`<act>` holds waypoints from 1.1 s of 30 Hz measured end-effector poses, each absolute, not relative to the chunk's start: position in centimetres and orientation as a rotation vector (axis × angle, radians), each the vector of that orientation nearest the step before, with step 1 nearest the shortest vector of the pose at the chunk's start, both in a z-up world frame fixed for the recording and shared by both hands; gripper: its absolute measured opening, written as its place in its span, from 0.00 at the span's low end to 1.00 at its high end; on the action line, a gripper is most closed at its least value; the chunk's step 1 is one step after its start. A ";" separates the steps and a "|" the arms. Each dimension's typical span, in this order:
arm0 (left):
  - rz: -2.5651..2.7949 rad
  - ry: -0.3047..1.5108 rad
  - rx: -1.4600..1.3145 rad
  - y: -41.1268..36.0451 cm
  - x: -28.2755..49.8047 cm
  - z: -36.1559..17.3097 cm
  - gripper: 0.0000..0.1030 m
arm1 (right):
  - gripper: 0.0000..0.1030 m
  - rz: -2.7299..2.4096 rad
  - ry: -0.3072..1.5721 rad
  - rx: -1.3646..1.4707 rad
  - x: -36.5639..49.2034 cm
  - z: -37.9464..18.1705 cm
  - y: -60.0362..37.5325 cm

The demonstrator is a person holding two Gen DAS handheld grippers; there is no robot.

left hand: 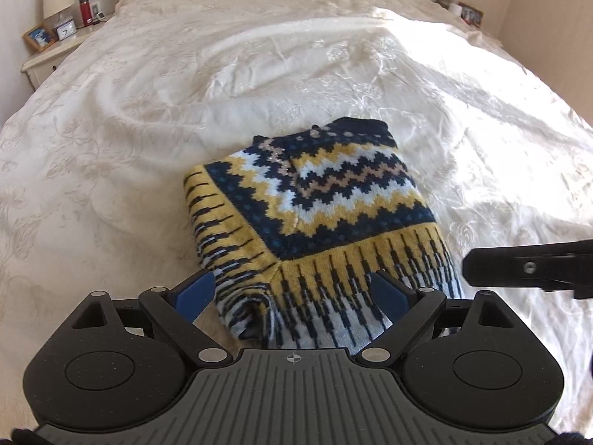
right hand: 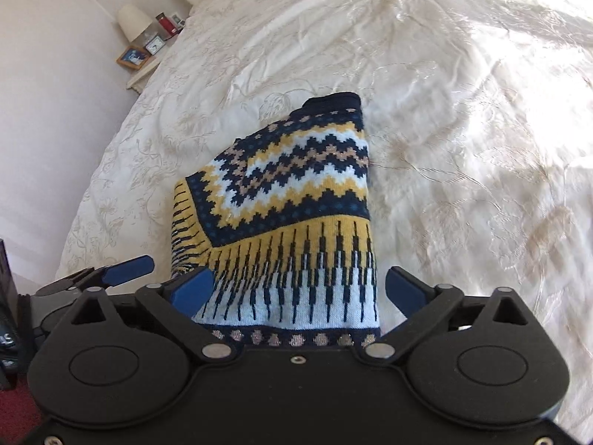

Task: Fold small clothes

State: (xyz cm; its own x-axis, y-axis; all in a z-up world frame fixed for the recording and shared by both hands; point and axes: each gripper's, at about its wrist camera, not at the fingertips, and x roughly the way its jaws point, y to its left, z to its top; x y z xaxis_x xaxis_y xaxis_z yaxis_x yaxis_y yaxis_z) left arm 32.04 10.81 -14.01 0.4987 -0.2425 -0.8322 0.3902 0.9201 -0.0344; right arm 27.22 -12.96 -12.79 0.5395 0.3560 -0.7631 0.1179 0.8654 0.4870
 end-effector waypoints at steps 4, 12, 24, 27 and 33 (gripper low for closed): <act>-0.383 0.998 0.300 9.6 32.7 -16.1 0.89 | 1.00 0.148 0.981 0.532 26.1 -12.3 -13.1; -0.354 1.094 0.370 12.0 35.1 -19.2 0.93 | 1.00 0.156 0.956 0.550 25.1 -11.9 -14.3; -0.277 1.199 0.078 14.9 36.4 -20.8 1.00 | 1.00 0.211 0.992 0.535 24.4 -12.3 -15.2; -0.270 1.212 0.032 15.4 36.5 -20.8 1.00 | 1.00 0.241 1.006 0.521 24.2 -12.4 -15.1; -0.234 1.136 0.085 15.0 34.6 -18.3 0.99 | 1.00 0.286 1.033 0.505 24.2 -13.2 -15.2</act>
